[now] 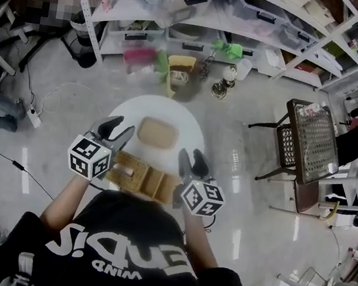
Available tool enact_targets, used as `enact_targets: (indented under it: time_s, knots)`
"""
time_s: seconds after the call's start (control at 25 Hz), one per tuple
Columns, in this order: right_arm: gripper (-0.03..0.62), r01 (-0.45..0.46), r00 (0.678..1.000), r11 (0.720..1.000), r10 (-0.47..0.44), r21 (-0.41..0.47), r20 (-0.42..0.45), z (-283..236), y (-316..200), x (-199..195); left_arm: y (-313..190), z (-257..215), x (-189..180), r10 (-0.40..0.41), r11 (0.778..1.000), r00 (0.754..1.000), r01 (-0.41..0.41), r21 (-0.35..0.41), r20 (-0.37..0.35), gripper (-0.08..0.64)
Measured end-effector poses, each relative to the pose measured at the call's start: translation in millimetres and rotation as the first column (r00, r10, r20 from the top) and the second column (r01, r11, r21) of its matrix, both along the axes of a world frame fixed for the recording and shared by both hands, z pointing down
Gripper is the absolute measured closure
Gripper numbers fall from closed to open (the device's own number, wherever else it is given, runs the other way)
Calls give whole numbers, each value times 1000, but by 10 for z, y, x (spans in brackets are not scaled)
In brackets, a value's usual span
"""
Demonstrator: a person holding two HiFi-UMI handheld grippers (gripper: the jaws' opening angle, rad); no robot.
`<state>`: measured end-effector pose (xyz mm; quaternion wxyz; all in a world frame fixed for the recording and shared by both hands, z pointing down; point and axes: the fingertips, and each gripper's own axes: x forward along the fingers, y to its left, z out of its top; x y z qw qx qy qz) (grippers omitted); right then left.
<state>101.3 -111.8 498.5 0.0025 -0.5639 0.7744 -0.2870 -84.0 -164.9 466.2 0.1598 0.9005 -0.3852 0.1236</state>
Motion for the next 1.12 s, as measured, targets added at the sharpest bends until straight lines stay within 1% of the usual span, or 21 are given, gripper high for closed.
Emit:
enact_targets:
  time_s: [0.2, 0.36, 0.52, 0.64, 0.76, 0.92, 1.12]
  knots:
    - [411, -11, 1000, 999, 12, -44, 11, 176, -234, 63, -257, 184, 12, 2, 998, 1000, -1, -57, 9, 379]
    - [410, 7, 1000, 994, -5, -111, 17, 481, -343, 70, -393, 424, 36, 5, 995, 1000, -3, -103, 25, 379]
    - [403, 65, 998, 977, -59, -201, 38, 866, -409, 15, -489, 674, 108, 14, 989, 999, -8, -148, 38, 377]
    - [400, 84, 996, 961, -70, -265, 62, 1162, -446, 8, -540, 900, 175, 28, 983, 998, -18, -185, 53, 377]
    - [399, 92, 994, 945, -70, -315, 80, 1389, -535, 2, -626, 1153, 200, 27, 969, 998, -13, -246, 54, 371]
    - [397, 96, 994, 930, -70, -354, 84, 1656, -693, 18, -757, 1500, 205, 2, 941, 1000, 8, -337, 29, 357]
    - [393, 99, 994, 909, -68, -405, 89, 1922, -873, 3, -869, 1863, 215, 15, 904, 998, 9, -427, 54, 353]
